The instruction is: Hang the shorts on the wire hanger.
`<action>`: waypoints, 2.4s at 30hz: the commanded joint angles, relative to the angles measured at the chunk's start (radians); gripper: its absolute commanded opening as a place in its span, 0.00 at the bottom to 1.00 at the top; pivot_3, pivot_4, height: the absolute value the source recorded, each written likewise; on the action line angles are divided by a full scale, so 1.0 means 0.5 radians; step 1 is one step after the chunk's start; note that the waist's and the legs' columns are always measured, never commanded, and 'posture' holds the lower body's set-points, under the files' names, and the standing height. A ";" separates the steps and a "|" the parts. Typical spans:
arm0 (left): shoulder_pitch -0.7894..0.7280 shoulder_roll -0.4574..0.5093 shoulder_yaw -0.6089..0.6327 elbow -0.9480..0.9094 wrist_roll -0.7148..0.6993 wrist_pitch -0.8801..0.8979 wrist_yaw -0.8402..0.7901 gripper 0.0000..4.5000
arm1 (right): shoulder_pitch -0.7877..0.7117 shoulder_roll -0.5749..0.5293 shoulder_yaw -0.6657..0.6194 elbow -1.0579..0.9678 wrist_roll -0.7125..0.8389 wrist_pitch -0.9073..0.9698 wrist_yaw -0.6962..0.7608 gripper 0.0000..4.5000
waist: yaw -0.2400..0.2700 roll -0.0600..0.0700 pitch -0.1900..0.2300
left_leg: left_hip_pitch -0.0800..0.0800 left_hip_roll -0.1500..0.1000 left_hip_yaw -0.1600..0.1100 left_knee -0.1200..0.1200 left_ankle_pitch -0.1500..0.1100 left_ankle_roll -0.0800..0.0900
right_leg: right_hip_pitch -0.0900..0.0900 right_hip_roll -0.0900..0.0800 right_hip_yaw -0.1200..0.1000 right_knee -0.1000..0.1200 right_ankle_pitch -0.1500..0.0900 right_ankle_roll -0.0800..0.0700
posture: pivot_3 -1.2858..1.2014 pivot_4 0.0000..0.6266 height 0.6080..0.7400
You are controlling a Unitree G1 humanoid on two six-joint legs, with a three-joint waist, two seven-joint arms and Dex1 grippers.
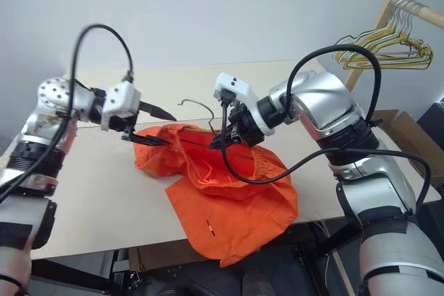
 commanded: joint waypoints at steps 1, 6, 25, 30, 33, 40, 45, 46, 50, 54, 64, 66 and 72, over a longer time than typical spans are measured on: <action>-0.136 -0.051 -0.014 0.113 0.081 -0.091 -0.088 0.71 | -0.079 -0.026 -0.044 -0.043 0.023 -0.035 0.048 0.00 | -0.006 0.000 0.000 | -0.002 0.000 0.000 0.000 0.000 0.000 | -0.001 0.000 0.000 0.000 0.000 0.000 | 0.45 0.00 1.00; -0.221 -0.176 -0.014 0.292 0.222 -0.154 -0.002 0.61 | -0.085 -0.030 -0.052 -0.050 0.028 -0.016 0.060 0.00 | -0.027 0.000 0.000 | -0.006 0.000 -0.003 0.001 0.000 0.000 | -0.004 -0.001 -0.001 -0.001 0.000 0.000 | 0.45 0.00 1.00; -0.151 -0.147 0.126 0.207 0.113 0.056 -0.136 0.00 | 0.089 -0.050 -0.153 -0.165 -0.039 -0.169 -0.143 0.16 | -0.044 0.000 0.000 | -0.006 0.000 -0.005 0.001 0.000 0.001 | -0.004 -0.001 -0.001 0.000 0.000 0.000 | 0.44 0.00 1.00; 0.013 -0.080 0.182 0.025 0.044 0.233 -0.139 0.00 | 0.138 -0.187 -0.393 -0.274 0.041 -0.104 -0.206 0.50 | -0.046 0.001 0.000 | -0.006 0.000 -0.005 0.001 0.000 0.001 | -0.004 -0.001 -0.001 -0.001 0.000 0.000 | 0.44 0.00 1.00; 0.121 -0.042 0.213 -0.093 0.015 0.330 -0.138 0.00 | 0.174 -0.281 -0.551 -0.348 0.118 -0.035 -0.245 0.71 | -0.044 0.001 0.000 | -0.006 0.001 -0.006 0.001 0.000 0.001 | -0.004 -0.001 -0.001 0.000 0.000 0.000 | 0.44 0.00 1.00; 0.238 0.004 0.236 -0.234 -0.001 0.463 -0.101 0.00 | 0.503 -0.628 -0.851 -0.562 0.191 -0.198 -0.191 0.99 | -0.026 0.001 0.000 | -0.005 0.000 -0.007 0.001 -0.001 0.002 | -0.001 -0.001 -0.002 -0.002 0.000 0.000 | 0.45 0.00 1.00; 0.230 0.023 0.241 -0.235 0.001 0.477 -0.100 0.00 | 0.879 -0.861 -0.753 -0.854 -0.049 -0.589 -0.242 0.99 | -0.022 0.001 0.000 | -0.005 0.000 -0.006 0.000 -0.001 0.002 | -0.003 -0.001 -0.001 -0.005 -0.001 0.002 | 0.45 0.00 1.00; 0.226 0.024 0.239 -0.237 0.001 0.480 -0.103 0.00 | 0.934 -0.871 -0.707 -0.901 -0.112 -0.659 -0.267 0.99 | -0.030 0.001 0.000 | -0.004 0.000 -0.005 0.000 -0.001 0.002 | -0.003 -0.001 0.001 -0.005 -0.001 0.002 | 0.45 0.00 1.00; 0.205 0.024 0.225 -0.232 0.013 0.477 -0.118 0.00 | 0.943 -0.787 -0.591 -0.935 -0.195 -0.679 -0.357 0.99 | -0.038 0.001 0.000 | 0.006 0.000 -0.002 -0.001 -0.001 0.002 | 0.001 0.000 0.007 -0.006 -0.001 0.002 | 0.45 0.00 1.00; 0.184 0.023 0.223 -0.216 0.018 0.469 -0.131 0.00 | 0.889 -0.753 -0.435 -0.885 -0.379 -0.741 -0.431 0.99 | -0.030 0.001 0.001 | 0.005 0.000 -0.001 -0.001 -0.001 0.002 | 0.000 0.000 0.007 -0.007 -0.001 0.002 | 0.45 0.00 1.00; 0.190 0.048 0.176 -0.247 -0.017 0.456 -0.139 0.00 | 0.598 -0.571 -0.028 -0.491 -0.551 -0.708 -0.193 0.99 | -0.030 0.001 0.001 | 0.005 0.000 -0.001 -0.001 -0.001 0.002 | 0.001 -0.001 0.006 -0.009 -0.001 0.002 | 0.45 0.00 1.00; 0.205 0.063 0.167 -0.271 -0.031 0.457 -0.139 0.00 | 0.536 -0.535 0.023 -0.420 -0.557 -0.683 -0.120 0.90 | -0.033 0.001 0.001 | 0.004 0.000 -0.001 -0.001 -0.001 0.002 | 0.000 -0.001 0.006 -0.009 -0.001 0.002 | 0.45 0.00 1.00; 0.266 0.135 0.143 -0.348 -0.086 0.464 -0.139 0.00 | 0.424 -0.477 0.104 -0.281 -0.582 -0.655 0.017 0.48 | -0.033 0.001 0.001 | 0.004 0.000 -0.002 0.000 -0.001 0.002 | 0.000 -0.001 0.006 -0.003 -0.001 0.002 | 0.46 0.00 1.00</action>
